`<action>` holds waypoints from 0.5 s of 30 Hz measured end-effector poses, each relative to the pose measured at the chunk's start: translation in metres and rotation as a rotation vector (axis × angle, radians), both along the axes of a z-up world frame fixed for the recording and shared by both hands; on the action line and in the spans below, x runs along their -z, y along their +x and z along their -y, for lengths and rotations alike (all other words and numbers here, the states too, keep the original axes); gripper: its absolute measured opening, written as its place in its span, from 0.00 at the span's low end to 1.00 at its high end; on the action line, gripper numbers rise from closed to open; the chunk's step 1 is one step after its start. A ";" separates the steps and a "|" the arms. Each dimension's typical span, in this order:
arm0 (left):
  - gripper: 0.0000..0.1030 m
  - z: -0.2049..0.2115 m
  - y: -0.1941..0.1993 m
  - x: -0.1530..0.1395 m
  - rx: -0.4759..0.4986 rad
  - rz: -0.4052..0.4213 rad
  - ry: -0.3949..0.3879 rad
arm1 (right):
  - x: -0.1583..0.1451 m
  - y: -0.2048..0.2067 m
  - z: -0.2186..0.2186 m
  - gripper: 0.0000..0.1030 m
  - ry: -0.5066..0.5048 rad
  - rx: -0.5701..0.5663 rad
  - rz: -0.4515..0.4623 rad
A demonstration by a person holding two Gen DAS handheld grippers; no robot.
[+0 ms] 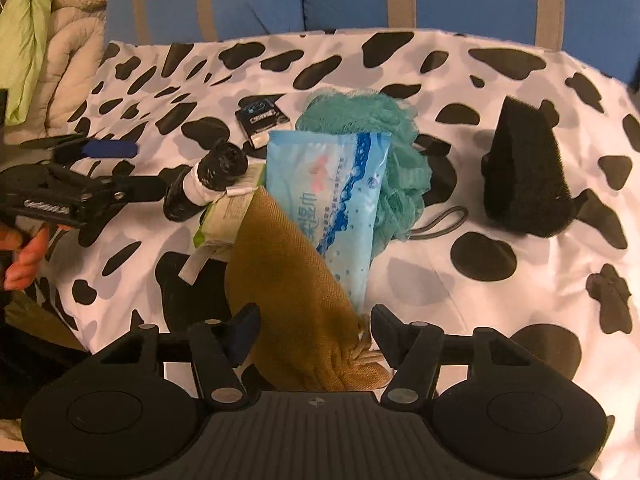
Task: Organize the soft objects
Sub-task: 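Grasp the tan drawstring pouch with the right tool while the left tool grasps the black taped bottle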
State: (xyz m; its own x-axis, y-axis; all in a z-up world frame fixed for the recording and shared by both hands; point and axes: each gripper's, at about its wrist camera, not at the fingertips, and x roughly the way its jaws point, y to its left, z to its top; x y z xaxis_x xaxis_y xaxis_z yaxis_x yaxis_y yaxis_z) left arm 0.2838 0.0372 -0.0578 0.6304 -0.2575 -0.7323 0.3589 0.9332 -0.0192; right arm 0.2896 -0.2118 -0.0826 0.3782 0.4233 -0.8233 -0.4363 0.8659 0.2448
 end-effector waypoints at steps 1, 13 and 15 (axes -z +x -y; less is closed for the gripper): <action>0.92 0.000 0.002 0.002 0.005 -0.002 0.005 | 0.000 -0.001 -0.001 0.62 -0.004 -0.006 -0.002; 0.71 0.003 0.026 0.025 0.054 -0.092 -0.007 | -0.021 -0.018 -0.001 0.08 0.036 -0.024 -0.006; 0.58 0.006 0.027 0.030 0.063 -0.117 0.012 | -0.028 -0.023 -0.001 0.08 0.047 -0.033 0.009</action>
State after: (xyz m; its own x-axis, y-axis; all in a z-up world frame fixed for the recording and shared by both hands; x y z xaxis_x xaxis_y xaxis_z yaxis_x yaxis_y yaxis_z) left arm 0.3106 0.0316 -0.0882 0.5234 -0.2845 -0.8032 0.4126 0.9094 -0.0532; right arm 0.2663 -0.2112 -0.0548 0.3707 0.4734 -0.7991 -0.4666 0.8388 0.2805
